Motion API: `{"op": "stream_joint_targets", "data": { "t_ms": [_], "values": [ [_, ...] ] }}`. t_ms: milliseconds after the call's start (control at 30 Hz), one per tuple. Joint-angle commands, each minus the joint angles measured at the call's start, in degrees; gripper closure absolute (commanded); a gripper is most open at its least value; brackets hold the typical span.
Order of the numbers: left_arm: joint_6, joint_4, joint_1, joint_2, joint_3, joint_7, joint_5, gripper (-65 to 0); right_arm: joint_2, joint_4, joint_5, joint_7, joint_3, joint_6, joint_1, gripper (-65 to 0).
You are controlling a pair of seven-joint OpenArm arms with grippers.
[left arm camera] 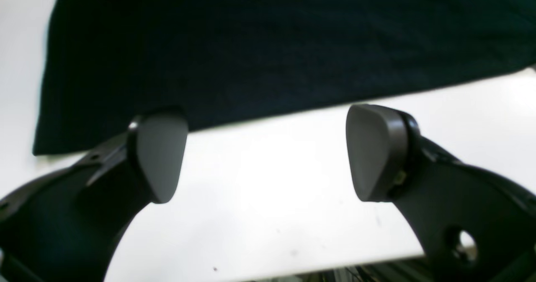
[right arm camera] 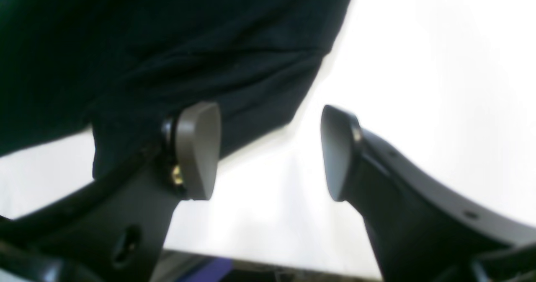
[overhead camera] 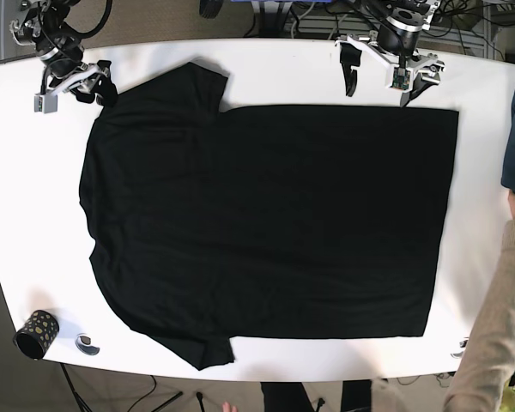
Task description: Fold the T-shirt properly
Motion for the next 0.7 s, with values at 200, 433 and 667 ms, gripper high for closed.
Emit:
{"op": "stream_joint_targets", "data": {
  "t_ms": [200,433,667],
  "values": [
    [0.1,0.8,0.3,-0.1,0.0,-1.4,-0.1,-55.6,-0.3,-3.5,1.2,0.4,-3.2,0.5,0.5,-35.7],
    [0.1,0.8,-0.7,-0.1,0.0,-1.4,-0.2,-55.6,-2.4,-5.2,1.0,0.5,-3.7,0.5,0.9,-35.7],
    [0.1,0.8,-1.7,-0.1,-0.1,-1.4,-0.5,-55.6,-2.3,-7.7,0.8,0.7,-3.7,0.15,3.4,-35.7]
  ]
}}
